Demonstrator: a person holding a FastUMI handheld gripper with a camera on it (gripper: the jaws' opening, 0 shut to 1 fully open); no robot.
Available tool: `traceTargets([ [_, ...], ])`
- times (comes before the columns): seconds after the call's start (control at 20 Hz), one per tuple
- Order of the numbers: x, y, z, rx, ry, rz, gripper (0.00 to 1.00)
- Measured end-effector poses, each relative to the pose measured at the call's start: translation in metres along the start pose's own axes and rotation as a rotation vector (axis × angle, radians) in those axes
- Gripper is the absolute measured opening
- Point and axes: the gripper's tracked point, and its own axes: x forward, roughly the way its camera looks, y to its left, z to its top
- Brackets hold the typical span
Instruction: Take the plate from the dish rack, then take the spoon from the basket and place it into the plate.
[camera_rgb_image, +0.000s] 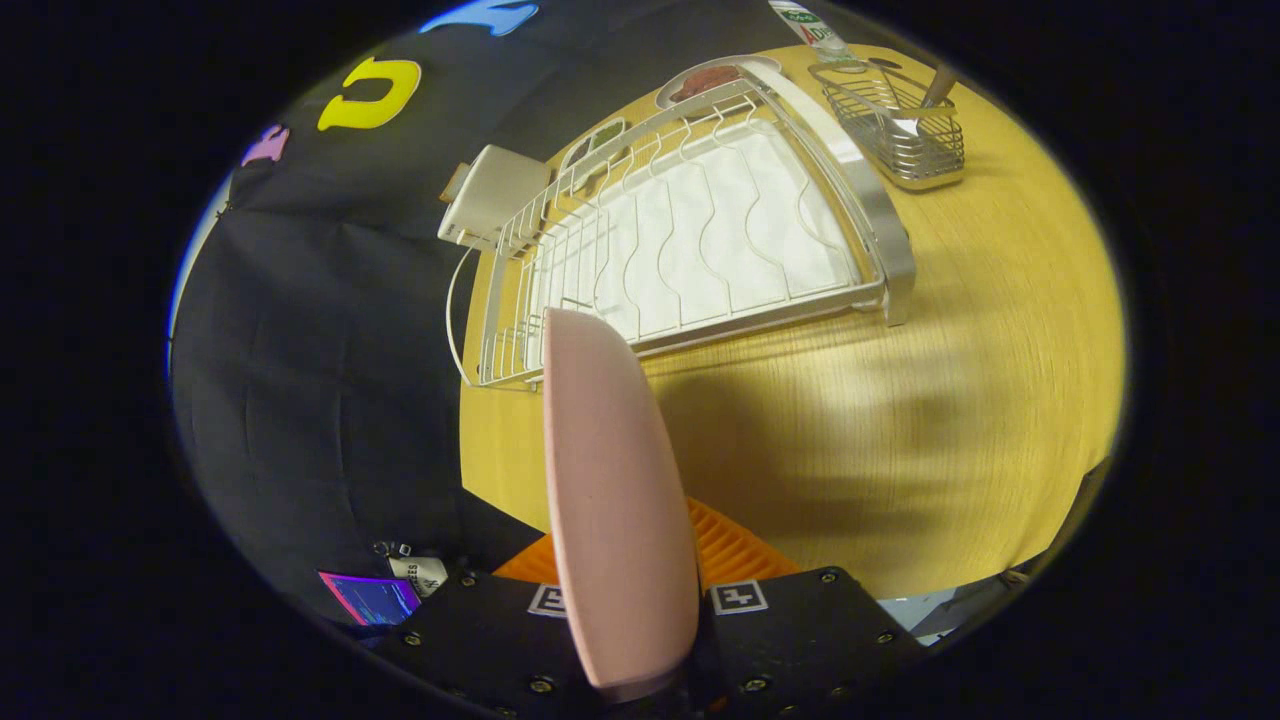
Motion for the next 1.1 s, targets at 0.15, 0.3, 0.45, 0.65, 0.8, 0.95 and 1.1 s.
traceTargets([
  [0.15, 0.014, -0.009, -0.01, 0.004, 0.026, 0.021, 0.35],
  [0.3, 0.028, -0.019, -0.017, 0.01, 0.038, 0.027, 0.35],
  [0.45, 0.04, -0.029, -0.02, 0.007, 0.036, 0.029, 0.36],
  [0.65, 0.048, -0.035, -0.025, 0.004, 0.046, 0.045, 0.36],
  [0.8, 0.053, -0.042, -0.02, 0.04, 0.03, 0.038, 0.36],
  [0.95, 0.051, -0.052, -0.014, 0.059, 0.009, -0.004, 0.42],
  [1.1, 0.045, -0.058, -0.007, 0.072, -0.003, -0.024, 0.59],
])
